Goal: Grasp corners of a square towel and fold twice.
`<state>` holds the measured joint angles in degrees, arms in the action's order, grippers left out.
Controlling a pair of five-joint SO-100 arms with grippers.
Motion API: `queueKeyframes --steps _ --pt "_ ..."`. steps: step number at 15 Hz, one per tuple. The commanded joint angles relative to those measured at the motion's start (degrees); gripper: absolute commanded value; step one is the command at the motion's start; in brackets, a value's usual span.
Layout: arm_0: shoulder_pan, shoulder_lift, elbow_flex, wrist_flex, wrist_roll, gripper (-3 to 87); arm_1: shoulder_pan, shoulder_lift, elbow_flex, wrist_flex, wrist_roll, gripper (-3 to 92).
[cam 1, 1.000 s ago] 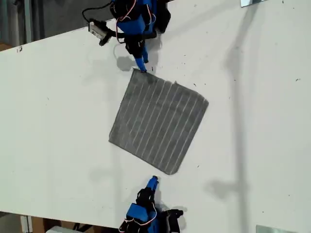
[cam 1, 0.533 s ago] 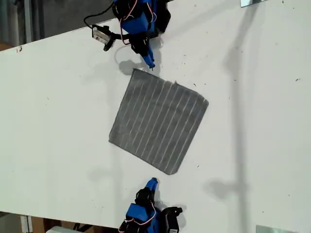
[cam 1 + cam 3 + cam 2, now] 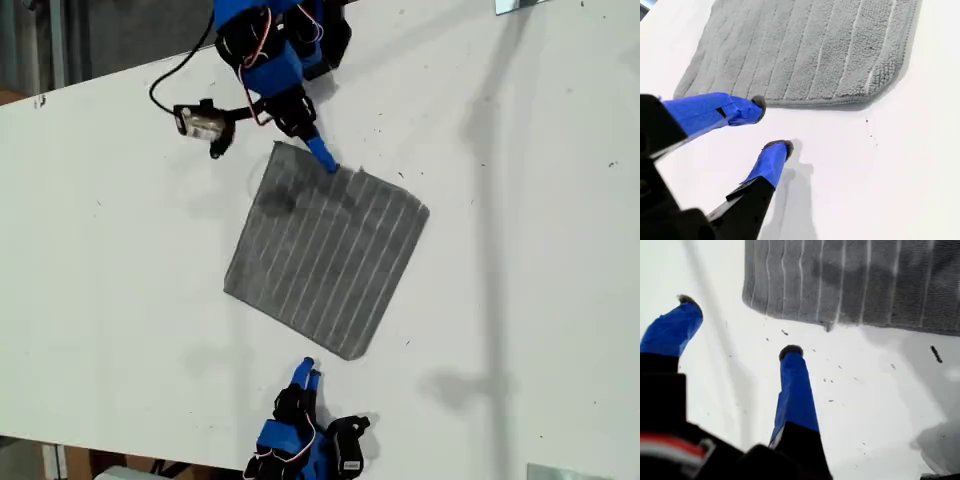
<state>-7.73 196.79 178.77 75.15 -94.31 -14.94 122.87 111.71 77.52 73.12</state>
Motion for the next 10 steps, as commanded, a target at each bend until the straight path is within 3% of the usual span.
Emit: queueKeyframes --steps 1,3,7,10 --pt "-1.05 -0.26 0.26 -0.70 0.79 14.8 -7.91 -55.46 -39.02 5.89 -1.67 36.7" --pt "-1.23 -0.09 0.26 -0.70 1.67 14.8 -13.54 -69.70 -54.32 9.32 -0.97 37.0" --pt "-1.41 0.18 0.26 -0.70 2.29 14.8 -17.23 -73.74 -55.81 5.45 1.85 37.2" --pt "-1.41 0.35 0.26 -0.79 2.81 15.0 -17.14 -71.28 -59.06 6.86 -1.58 37.3"
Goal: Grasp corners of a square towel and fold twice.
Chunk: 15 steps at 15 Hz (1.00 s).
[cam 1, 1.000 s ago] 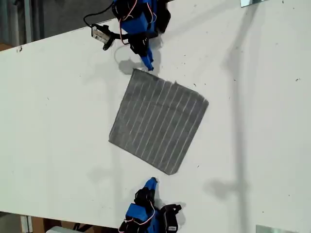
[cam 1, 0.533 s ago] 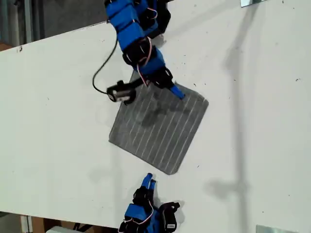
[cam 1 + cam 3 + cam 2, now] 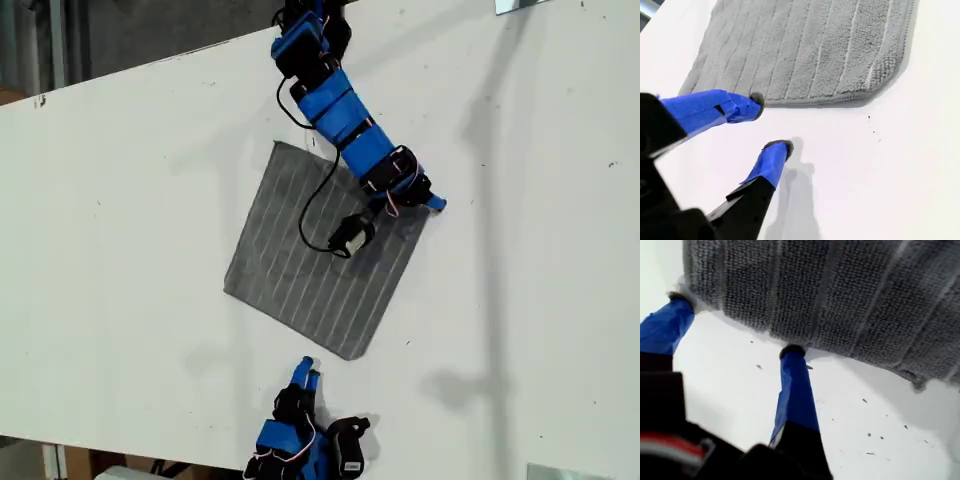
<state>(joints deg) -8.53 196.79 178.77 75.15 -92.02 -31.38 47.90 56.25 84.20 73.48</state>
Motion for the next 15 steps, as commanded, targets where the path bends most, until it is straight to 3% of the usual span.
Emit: queueKeyframes --steps 1,5,9,15 --pt "-0.62 0.44 0.26 -0.79 0.79 15.2 -0.79 5.62 -3.60 0.00 -4.31 37.3" --pt "-1.05 0.88 0.26 -0.79 1.76 15.5 -1.49 11.34 -3.43 1.67 -6.77 37.8" --pt "-1.14 0.97 0.26 -0.79 2.11 15.7 2.46 12.04 -3.34 -1.93 -11.87 38.7" --pt "-1.14 1.14 0.26 -0.88 2.64 15.7 7.65 10.28 0.18 -4.66 -10.28 38.4"
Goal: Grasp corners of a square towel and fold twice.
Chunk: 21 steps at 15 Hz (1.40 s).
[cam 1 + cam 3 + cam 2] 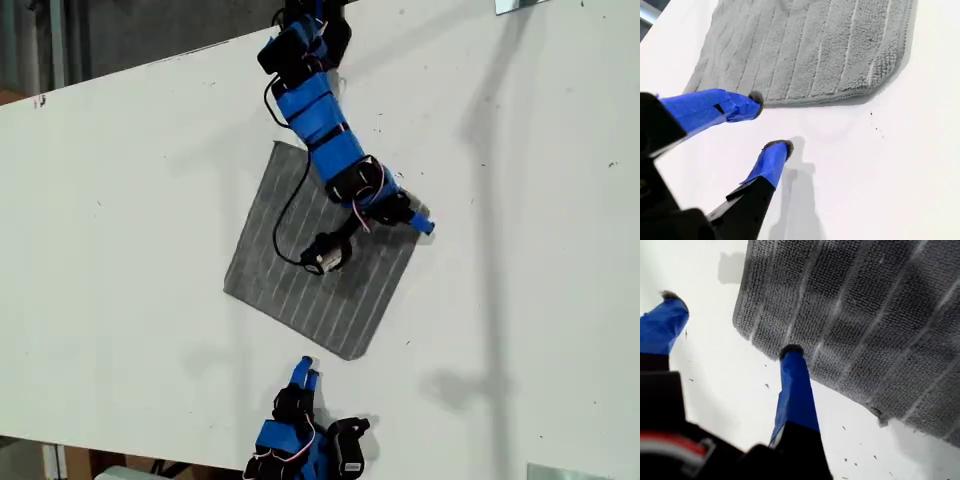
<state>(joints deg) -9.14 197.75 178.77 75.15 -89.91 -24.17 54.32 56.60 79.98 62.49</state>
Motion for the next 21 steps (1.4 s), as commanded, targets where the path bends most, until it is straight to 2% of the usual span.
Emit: queueKeyframes --steps 1,10,11,12,13,14,18,19,21 --pt "-0.53 0.26 0.26 -0.88 0.62 15.7 0.09 3.43 0.53 -0.70 1.14 38.4" --pt "-0.44 0.53 0.26 -0.88 0.70 15.7 -5.80 -3.78 4.92 -7.56 5.89 37.3" --pt "-0.35 0.53 0.26 -0.88 0.62 15.7 -6.50 -4.75 4.92 -8.96 6.50 34.4" --pt "-0.35 0.53 0.26 -0.88 0.53 15.8 -7.12 -5.71 4.92 -10.11 7.56 27.6" --pt "-0.26 0.53 0.26 -0.88 0.53 15.8 -7.65 -6.42 4.92 -10.99 8.53 12.2" --pt "-0.26 0.53 0.26 -0.88 0.53 15.8 -7.82 -6.94 4.92 -11.25 9.32 0.6" --pt "0.79 0.97 -0.53 -0.79 -0.09 15.8 -8.26 -7.12 4.92 -10.55 9.76 -0.2" --pt "1.58 0.97 -3.60 0.79 1.05 15.7 -8.17 -7.12 4.92 -10.28 9.76 -0.2" --pt "1.67 -1.85 -14.68 9.49 3.25 17.8 -7.65 -7.12 4.92 -9.49 10.20 -0.2"
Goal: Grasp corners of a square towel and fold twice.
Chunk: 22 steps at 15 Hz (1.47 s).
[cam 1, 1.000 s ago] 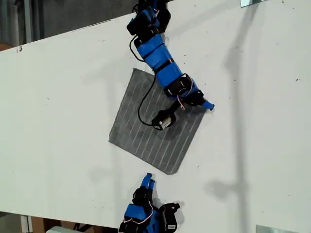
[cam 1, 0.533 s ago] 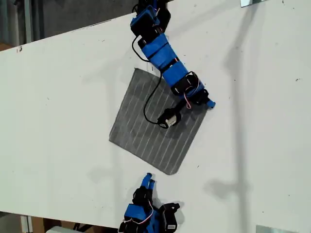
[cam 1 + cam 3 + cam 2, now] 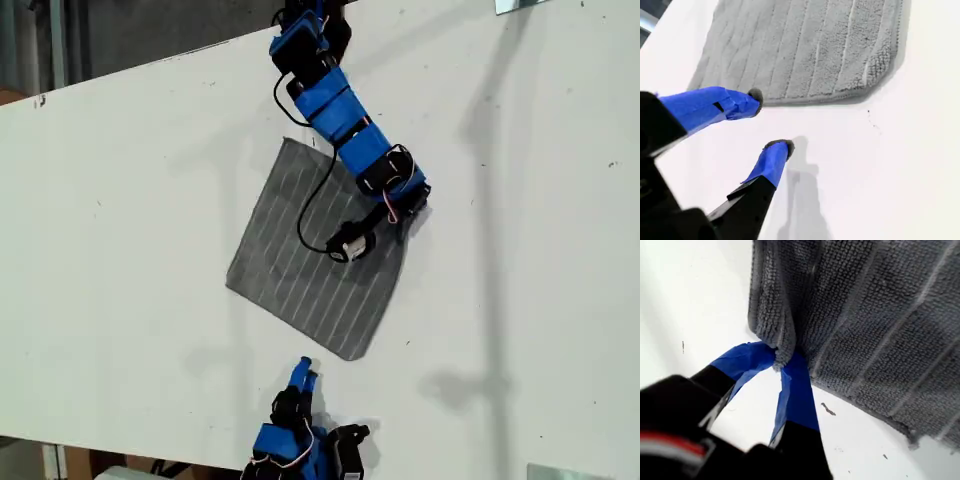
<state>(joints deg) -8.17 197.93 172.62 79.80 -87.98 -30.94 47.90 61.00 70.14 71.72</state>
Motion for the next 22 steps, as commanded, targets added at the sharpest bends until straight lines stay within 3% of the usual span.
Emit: queueKeyframes --steps 1,4,8,10,13,18,22 --pt "1.49 -6.15 -12.48 4.66 2.11 18.3 -0.44 -0.79 0.62 0.70 1.32 2.5" --pt "7.47 -26.28 -16.17 -5.71 1.67 17.8 -0.44 -0.70 0.62 0.97 0.97 1.9" --pt "18.90 -28.92 -6.86 -16.96 -9.40 21.1 -1.32 -0.70 0.62 1.14 1.14 -0.2" --pt "22.41 -40.43 -9.23 -24.35 -11.25 21.0 -1.32 -0.70 0.62 1.14 1.23 -0.2" --pt "22.50 -69.08 -24.96 -25.93 -7.29 24.4 -1.32 -0.62 0.62 1.14 1.32 -0.2" --pt "20.04 -68.64 -17.84 -34.10 -6.77 26.1 -2.11 -0.18 0.62 1.05 1.58 -0.2" --pt "21.88 -86.48 -21.18 -50.10 -6.86 21.1 -2.11 -0.18 0.62 0.70 1.58 -0.2"
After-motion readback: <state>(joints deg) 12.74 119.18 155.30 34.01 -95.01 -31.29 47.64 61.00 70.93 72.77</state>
